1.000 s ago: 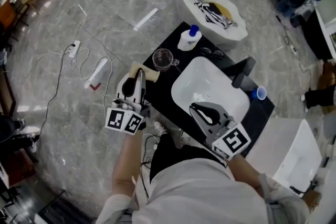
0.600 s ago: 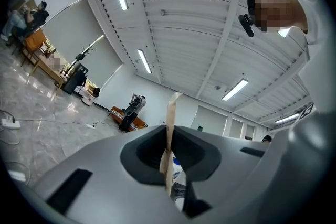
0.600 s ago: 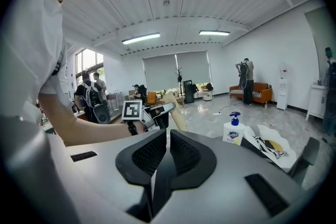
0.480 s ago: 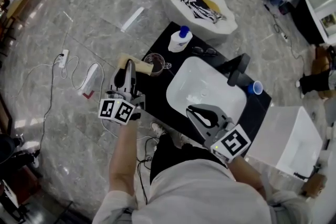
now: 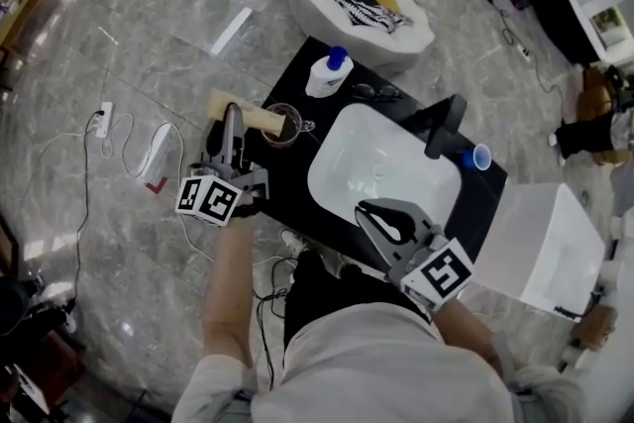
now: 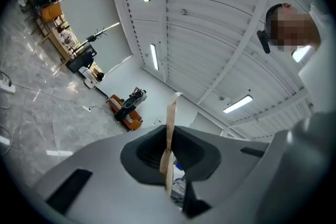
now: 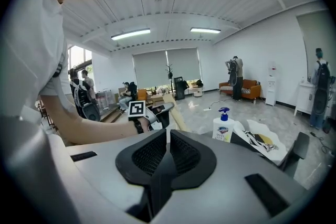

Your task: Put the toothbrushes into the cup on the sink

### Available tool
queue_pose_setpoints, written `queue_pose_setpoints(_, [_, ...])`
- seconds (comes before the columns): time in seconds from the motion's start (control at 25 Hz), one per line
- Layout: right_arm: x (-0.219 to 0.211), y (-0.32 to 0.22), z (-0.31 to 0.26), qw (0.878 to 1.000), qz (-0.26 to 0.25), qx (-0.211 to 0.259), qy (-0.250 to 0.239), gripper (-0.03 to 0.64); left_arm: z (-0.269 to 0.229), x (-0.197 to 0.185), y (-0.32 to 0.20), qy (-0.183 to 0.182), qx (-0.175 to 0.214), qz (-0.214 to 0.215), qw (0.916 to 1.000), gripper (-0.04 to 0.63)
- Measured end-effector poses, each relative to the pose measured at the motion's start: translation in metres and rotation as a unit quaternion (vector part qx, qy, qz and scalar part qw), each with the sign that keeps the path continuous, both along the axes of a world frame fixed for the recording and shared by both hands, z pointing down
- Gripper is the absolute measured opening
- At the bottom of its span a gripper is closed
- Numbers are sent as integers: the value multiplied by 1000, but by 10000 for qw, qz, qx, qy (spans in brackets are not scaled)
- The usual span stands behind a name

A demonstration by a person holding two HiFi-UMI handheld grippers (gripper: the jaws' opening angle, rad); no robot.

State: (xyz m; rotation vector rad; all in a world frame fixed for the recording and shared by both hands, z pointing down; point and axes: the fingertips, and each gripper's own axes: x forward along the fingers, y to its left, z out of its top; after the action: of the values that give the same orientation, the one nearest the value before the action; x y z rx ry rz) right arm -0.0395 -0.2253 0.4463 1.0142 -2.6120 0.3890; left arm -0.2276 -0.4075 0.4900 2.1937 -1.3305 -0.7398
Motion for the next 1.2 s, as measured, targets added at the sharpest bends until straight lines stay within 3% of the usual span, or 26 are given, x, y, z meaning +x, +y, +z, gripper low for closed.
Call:
queue_pose_setpoints(0.12, [1, -2, 1, 10000, 84, -10, 11, 49, 3, 4, -4, 56, -21, 79, 10000, 28])
queue_pose_setpoints(0.28, [0, -4, 3, 9999, 161, -5, -16, 49, 15, 10, -7, -218, -83, 101, 9997, 28])
queue_pose_setpoints(0.48, [0, -4, 5, 9998, 211, -37, 12, 49, 44, 15, -12, -302, -306, 142, 9990, 28])
queue_pose_setpoints(0.76, [-2, -2, 5, 9997, 235, -45, 104, 49, 73, 21, -19, 35, -514, 398, 9979, 28])
queue_pose_setpoints(1.2, [9, -1, 12, 9986, 447, -215, 177, 49, 90, 28, -23, 200, -705, 585, 9956, 28])
